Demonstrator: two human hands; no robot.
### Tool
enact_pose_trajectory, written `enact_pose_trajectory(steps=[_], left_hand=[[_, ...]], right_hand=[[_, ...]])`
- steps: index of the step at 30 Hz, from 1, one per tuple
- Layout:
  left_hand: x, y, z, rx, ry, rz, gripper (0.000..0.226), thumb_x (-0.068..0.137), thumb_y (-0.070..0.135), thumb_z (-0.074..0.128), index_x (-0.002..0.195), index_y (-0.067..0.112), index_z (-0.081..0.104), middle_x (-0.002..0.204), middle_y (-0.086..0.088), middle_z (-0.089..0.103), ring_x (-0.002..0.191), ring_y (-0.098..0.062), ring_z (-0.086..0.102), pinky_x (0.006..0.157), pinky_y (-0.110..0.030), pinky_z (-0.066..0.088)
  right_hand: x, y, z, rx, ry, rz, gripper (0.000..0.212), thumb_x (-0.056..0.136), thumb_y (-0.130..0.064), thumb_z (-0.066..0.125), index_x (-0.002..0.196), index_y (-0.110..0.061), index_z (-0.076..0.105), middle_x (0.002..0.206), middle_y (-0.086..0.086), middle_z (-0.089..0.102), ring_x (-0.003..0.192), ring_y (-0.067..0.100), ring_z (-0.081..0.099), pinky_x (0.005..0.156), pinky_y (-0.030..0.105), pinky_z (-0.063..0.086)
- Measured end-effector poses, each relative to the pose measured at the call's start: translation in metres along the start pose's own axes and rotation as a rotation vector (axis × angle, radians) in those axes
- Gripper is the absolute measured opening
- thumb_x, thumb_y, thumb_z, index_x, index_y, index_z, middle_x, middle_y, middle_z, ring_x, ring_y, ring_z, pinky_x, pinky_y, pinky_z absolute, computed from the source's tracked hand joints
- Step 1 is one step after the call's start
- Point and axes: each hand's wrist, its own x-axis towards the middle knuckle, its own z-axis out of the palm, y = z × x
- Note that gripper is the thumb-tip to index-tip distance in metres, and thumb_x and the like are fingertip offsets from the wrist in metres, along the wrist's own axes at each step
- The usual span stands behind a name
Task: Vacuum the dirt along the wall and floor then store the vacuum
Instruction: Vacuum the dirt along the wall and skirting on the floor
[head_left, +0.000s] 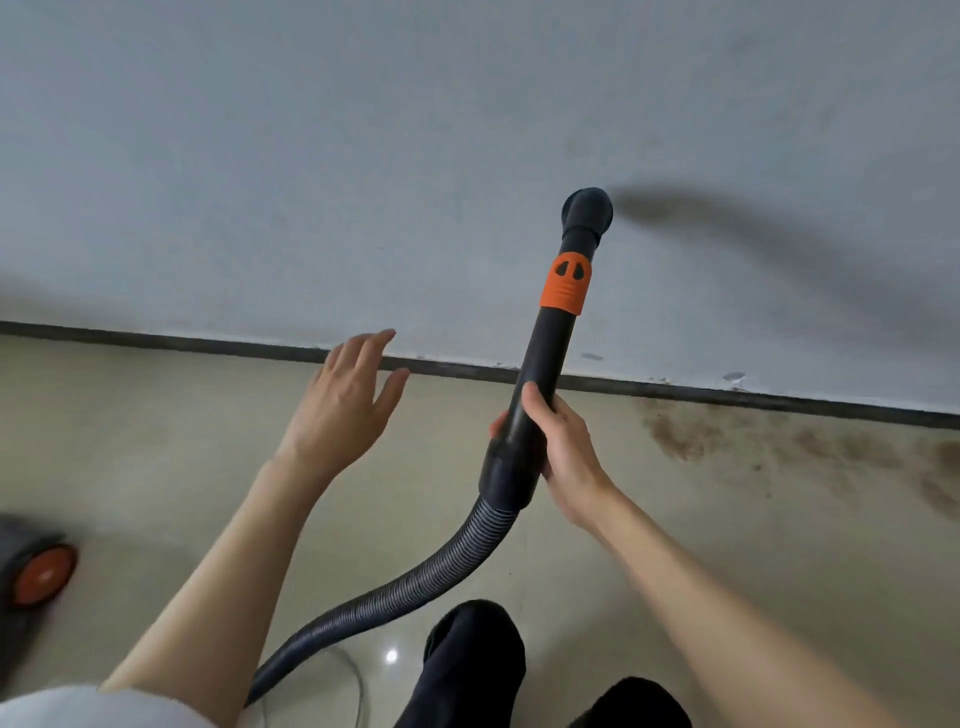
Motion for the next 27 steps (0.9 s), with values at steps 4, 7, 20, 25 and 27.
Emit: enact_pose_trajectory(steps=[4, 7, 20, 25, 27], left_hand=[[-0.038, -0.033, -0.098, -0.005, 0.093, -0.206, 0.046, 0.096, 0.024, 0.051, 0.135, 0.004, 0.043, 0.129, -0.016, 0.053, 0.121, -0.035, 0.048, 0.097, -0.046, 0.04], [-0.07, -0.056, -0.164, 0.027, 0.153, -0.328, 0.046, 0.096, 0.025, 0.05, 0.136, 0.003, 0.043, 0.13, -0.017, 0.052, 0.121, -0.034, 0.048, 0.099, -0.044, 0.039], [-0.209, -0.099, -0.321, 0.059, 0.395, -0.833, 0.05, 0.098, 0.03, 0.045, 0.143, 0.012, 0.033, 0.14, -0.011, 0.043, 0.131, -0.027, 0.037, 0.104, -0.037, 0.033], [-0.263, -0.118, -0.349, 0.067, 0.441, -0.951, 0.051, 0.097, 0.032, 0.045, 0.143, 0.013, 0.033, 0.143, -0.009, 0.041, 0.133, -0.025, 0.036, 0.106, -0.035, 0.032], [-0.284, -0.132, -0.358, 0.076, 0.459, -0.98, 0.051, 0.097, 0.031, 0.046, 0.143, 0.012, 0.034, 0.142, -0.01, 0.042, 0.132, -0.026, 0.037, 0.105, -0.035, 0.033]], right_hand=[[-0.031, -0.052, 0.087, -0.09, -0.131, -0.002, 0.02, 0.099, -0.026, 0.051, 0.087, -0.011, 0.052, 0.077, 0.015, 0.061, 0.068, 0.024, 0.058, 0.065, 0.03, 0.051], [-0.048, -0.083, 0.153, -0.202, -0.237, -0.021, 0.02, 0.099, -0.026, 0.051, 0.088, -0.011, 0.051, 0.074, 0.013, 0.06, 0.064, 0.021, 0.057, 0.06, 0.026, 0.051], [-0.106, -0.128, 0.358, -0.496, -0.682, -0.084, 0.023, 0.098, -0.029, 0.053, 0.086, -0.009, 0.052, 0.068, 0.011, 0.058, 0.058, 0.019, 0.056, 0.056, 0.024, 0.051], [-0.13, -0.118, 0.435, -0.549, -0.792, -0.084, 0.023, 0.097, -0.03, 0.056, 0.085, -0.011, 0.055, 0.068, 0.01, 0.059, 0.058, 0.019, 0.058, 0.056, 0.025, 0.053], [-0.14, -0.109, 0.466, -0.566, -0.822, -0.091, 0.024, 0.096, -0.03, 0.057, 0.084, -0.011, 0.056, 0.066, 0.009, 0.059, 0.056, 0.018, 0.057, 0.054, 0.024, 0.053]])
